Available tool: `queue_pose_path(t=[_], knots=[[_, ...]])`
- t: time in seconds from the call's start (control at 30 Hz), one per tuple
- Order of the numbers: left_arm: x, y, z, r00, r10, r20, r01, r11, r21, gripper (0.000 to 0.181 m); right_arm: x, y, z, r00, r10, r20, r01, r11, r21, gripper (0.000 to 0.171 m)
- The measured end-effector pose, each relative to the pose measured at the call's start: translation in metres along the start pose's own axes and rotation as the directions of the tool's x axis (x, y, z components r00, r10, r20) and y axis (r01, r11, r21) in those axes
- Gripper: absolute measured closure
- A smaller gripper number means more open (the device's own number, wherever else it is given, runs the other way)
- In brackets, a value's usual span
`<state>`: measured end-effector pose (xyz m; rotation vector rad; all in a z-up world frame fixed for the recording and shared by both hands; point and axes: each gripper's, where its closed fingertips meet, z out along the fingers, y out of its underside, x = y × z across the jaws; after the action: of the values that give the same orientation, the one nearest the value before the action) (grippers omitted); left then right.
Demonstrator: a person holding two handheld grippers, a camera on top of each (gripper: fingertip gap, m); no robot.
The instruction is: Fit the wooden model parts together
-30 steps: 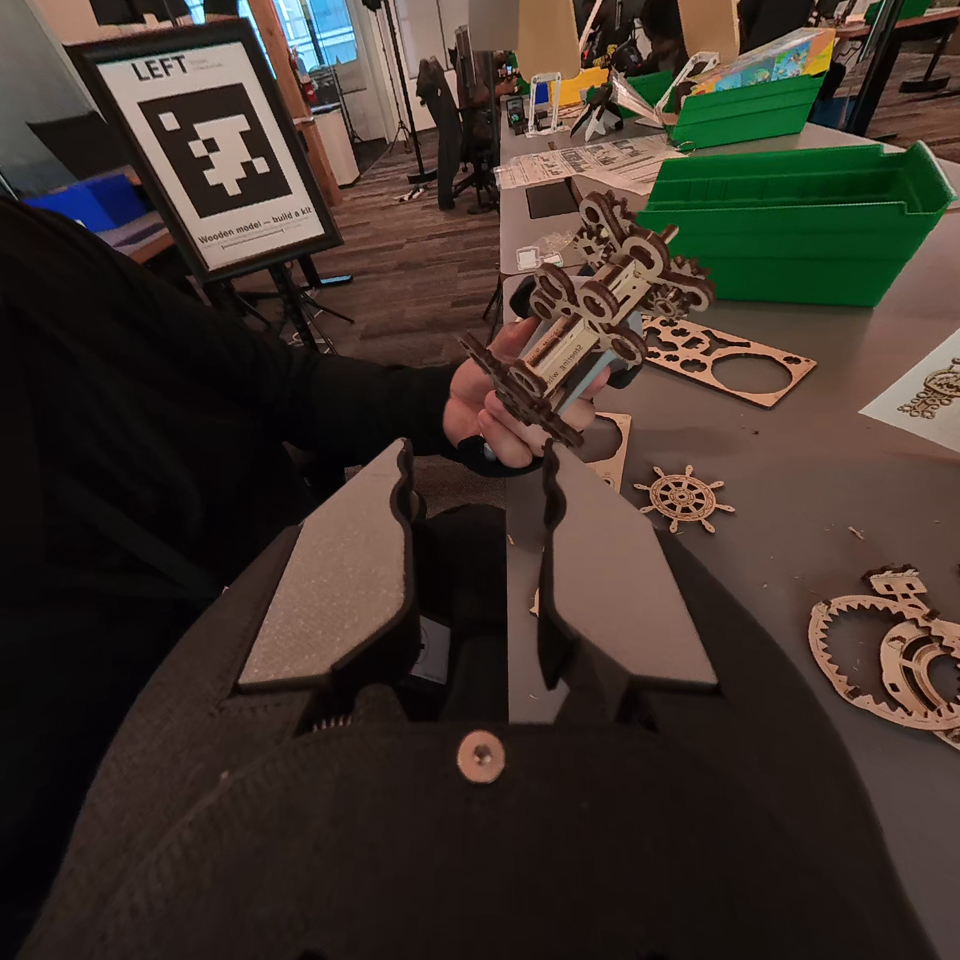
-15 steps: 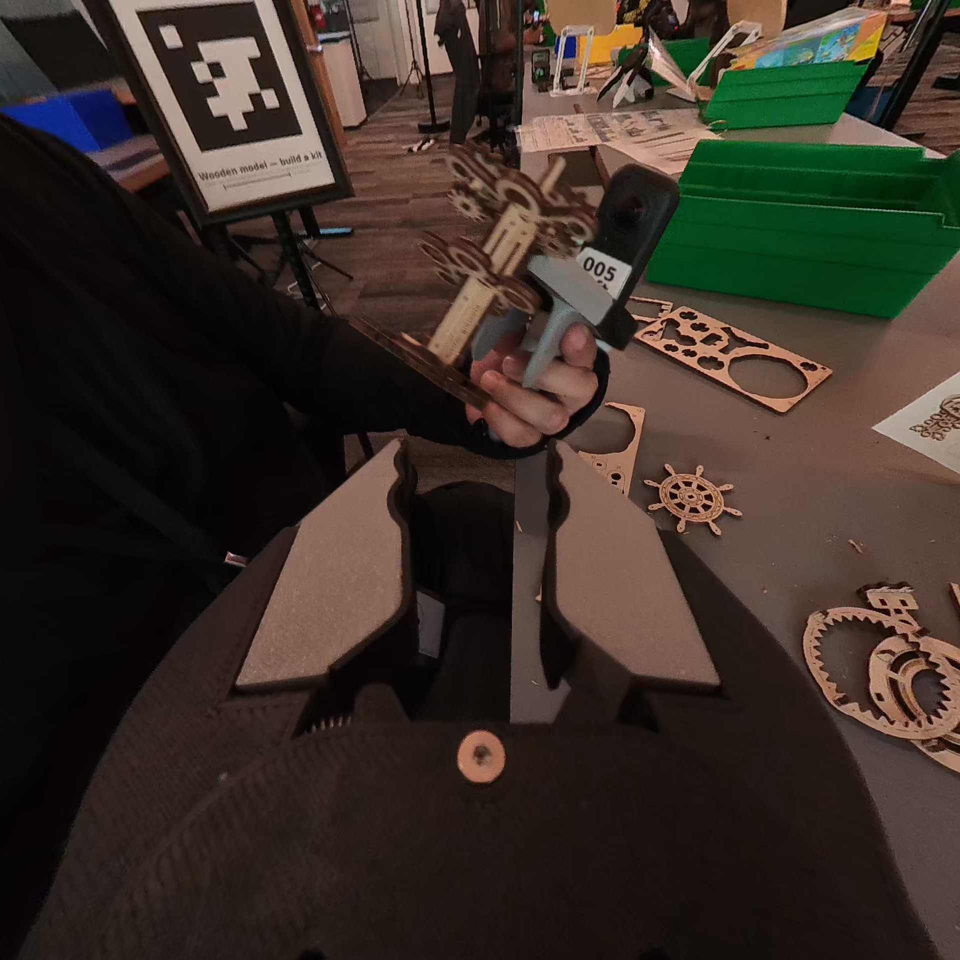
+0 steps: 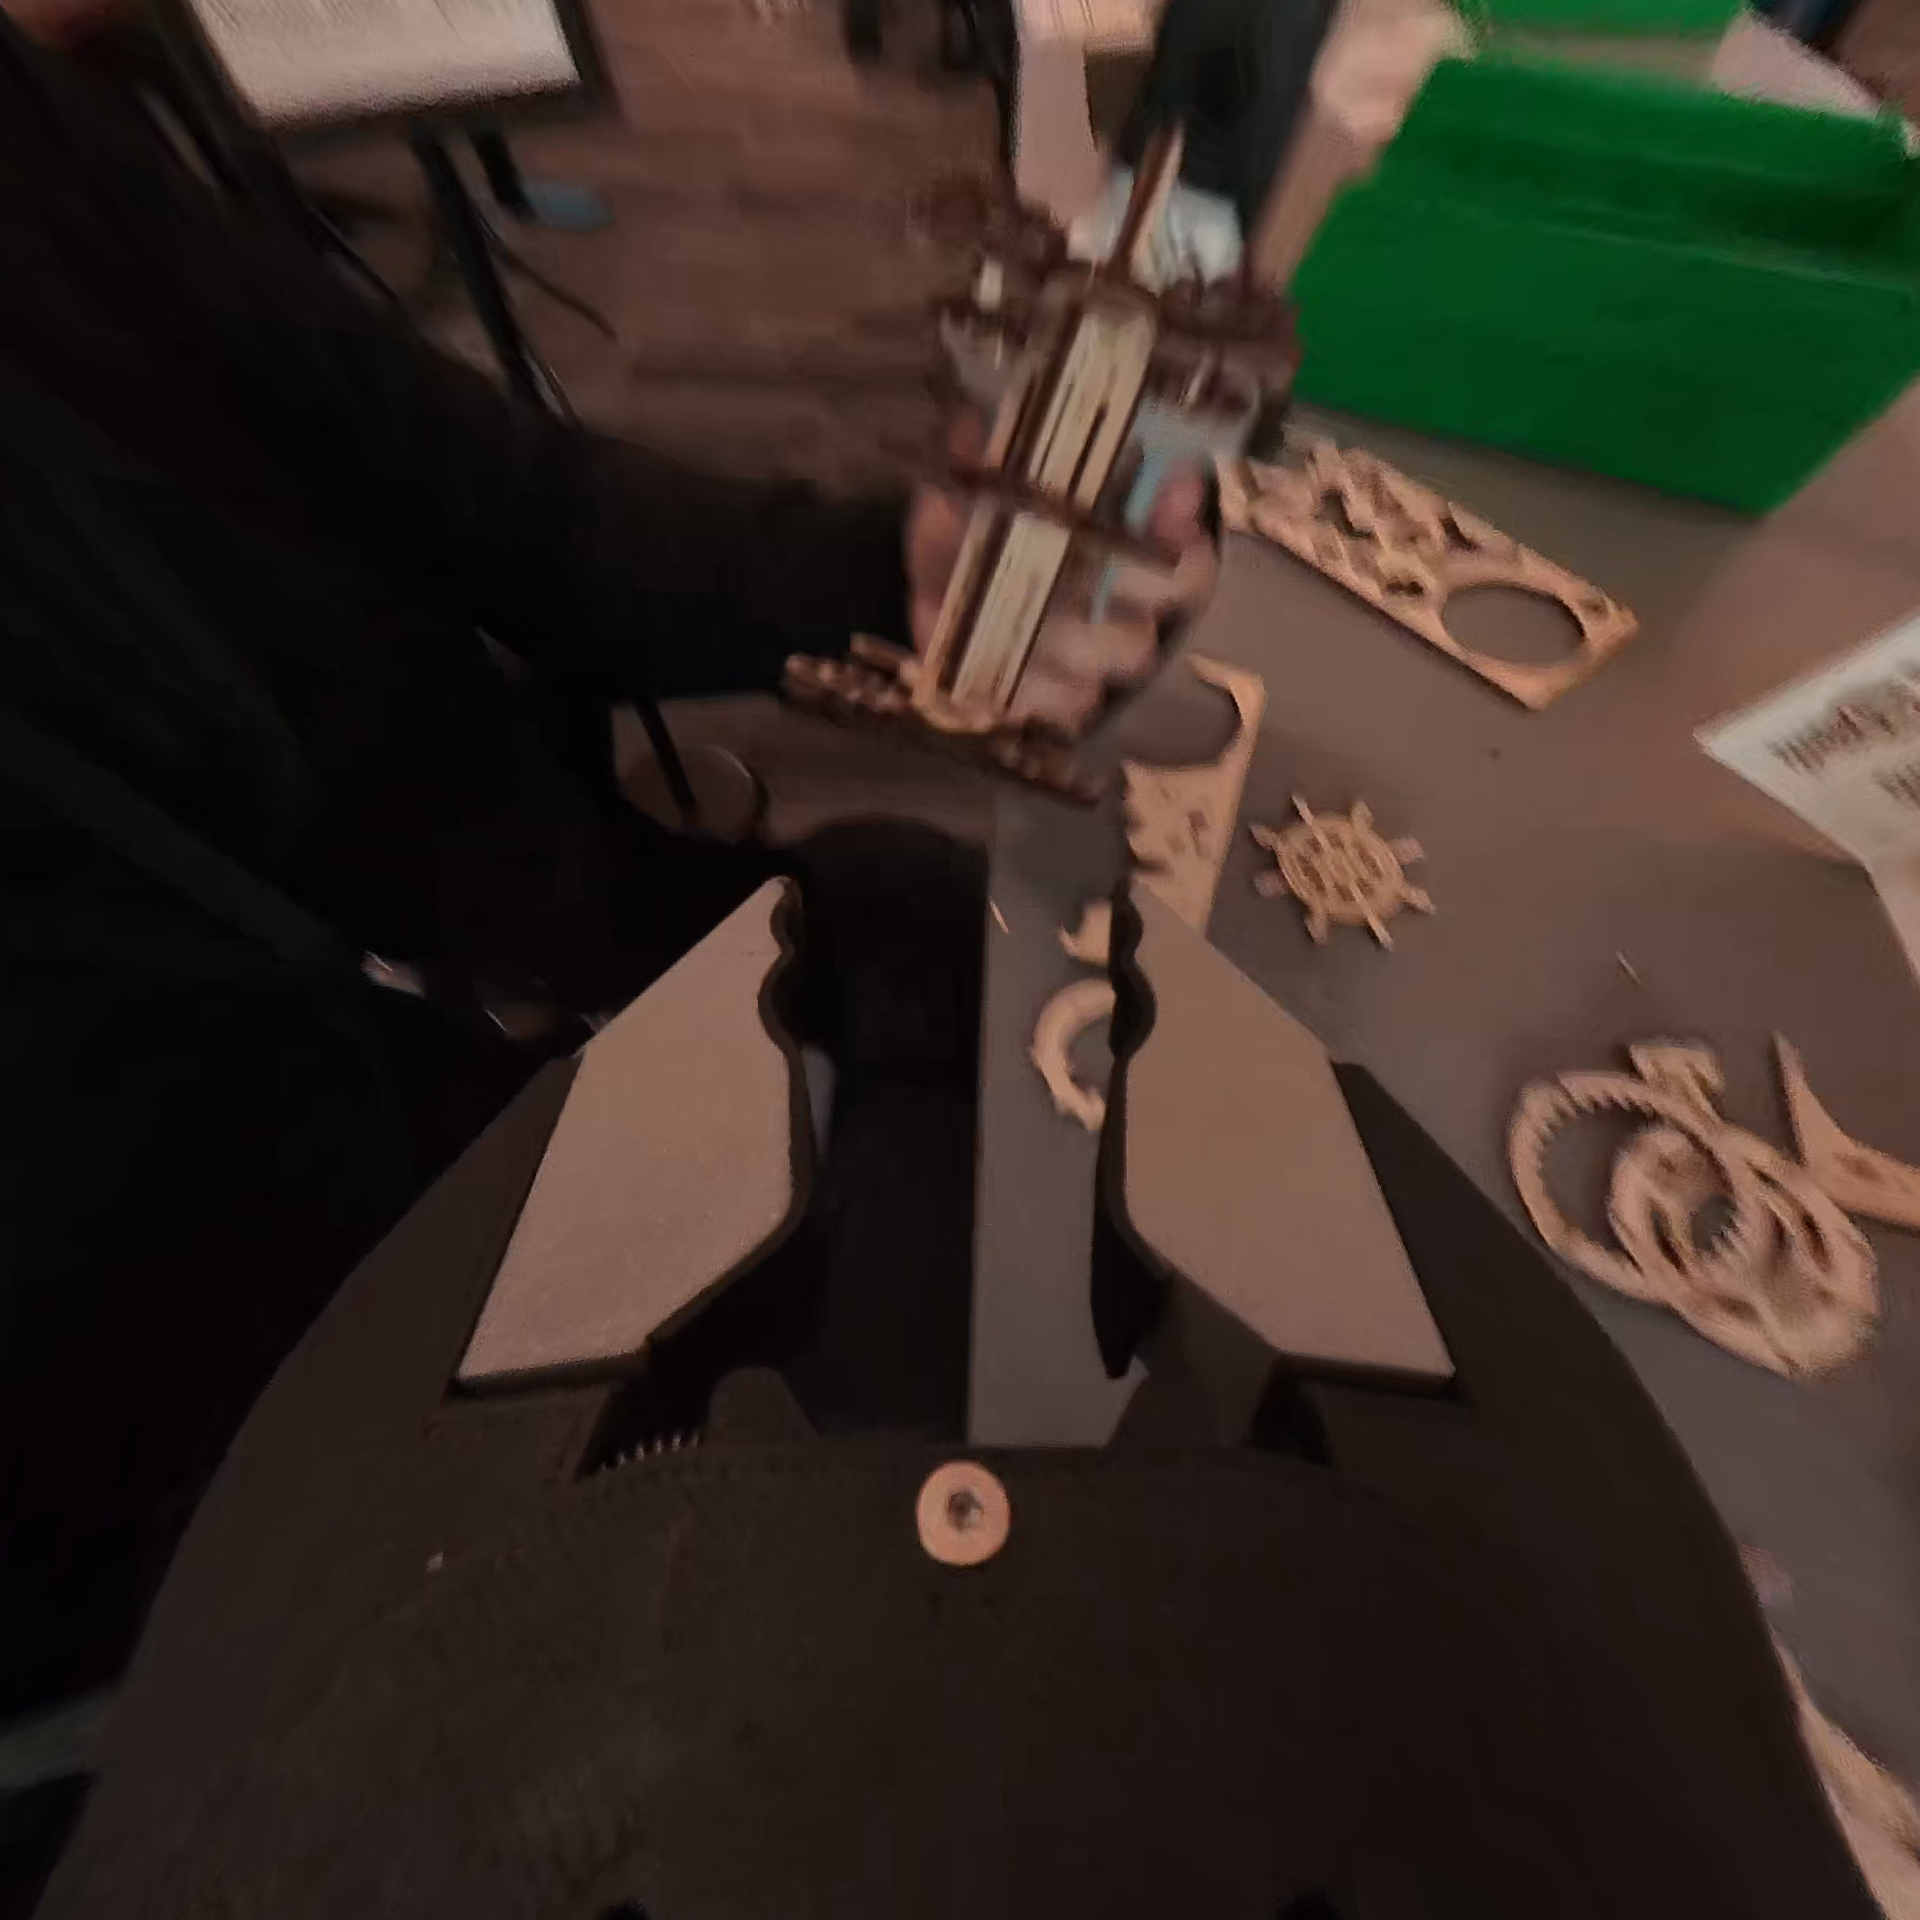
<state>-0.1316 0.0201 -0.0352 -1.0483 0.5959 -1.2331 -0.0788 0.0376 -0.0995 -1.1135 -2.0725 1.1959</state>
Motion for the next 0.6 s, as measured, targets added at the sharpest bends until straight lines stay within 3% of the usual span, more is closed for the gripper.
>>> queue_pose_path(t=[0.03,0.17,0.23,0.33,0.47,0.6], knots=[[-0.008,0.002,-0.002,0.996,0.054,0.069,-0.049,0.997,-0.066,0.171,0.009,0.016,-0.006,0.997,-0.025,-0.069,0.019,0.996,-0.087,0.115],[-0.061,0.014,-0.035,0.874,0.288,0.391,-0.119,0.907,-0.403,0.171,0.05,0.055,-0.054,0.942,-0.089,-0.323,0.011,0.972,-0.237,0.121],[-0.086,0.016,-0.058,0.774,0.393,0.497,-0.095,0.847,-0.523,0.171,0.068,0.062,-0.081,0.914,-0.011,-0.405,-0.073,0.979,-0.19,0.118],[-0.116,0.013,-0.086,0.626,0.553,0.549,-0.065,0.739,-0.671,0.171,0.089,0.069,-0.114,0.88,0.118,-0.46,-0.157,0.986,-0.047,0.113],[-0.149,0.007,-0.101,0.57,0.606,0.555,-0.051,0.7,-0.712,0.171,0.112,0.088,-0.142,0.828,0.294,-0.478,-0.279,0.955,0.104,0.109],[-0.189,0.013,-0.119,0.559,0.601,0.57,-0.001,0.689,-0.725,0.171,0.133,0.116,-0.155,0.78,0.381,-0.497,-0.356,0.923,0.148,0.107]])
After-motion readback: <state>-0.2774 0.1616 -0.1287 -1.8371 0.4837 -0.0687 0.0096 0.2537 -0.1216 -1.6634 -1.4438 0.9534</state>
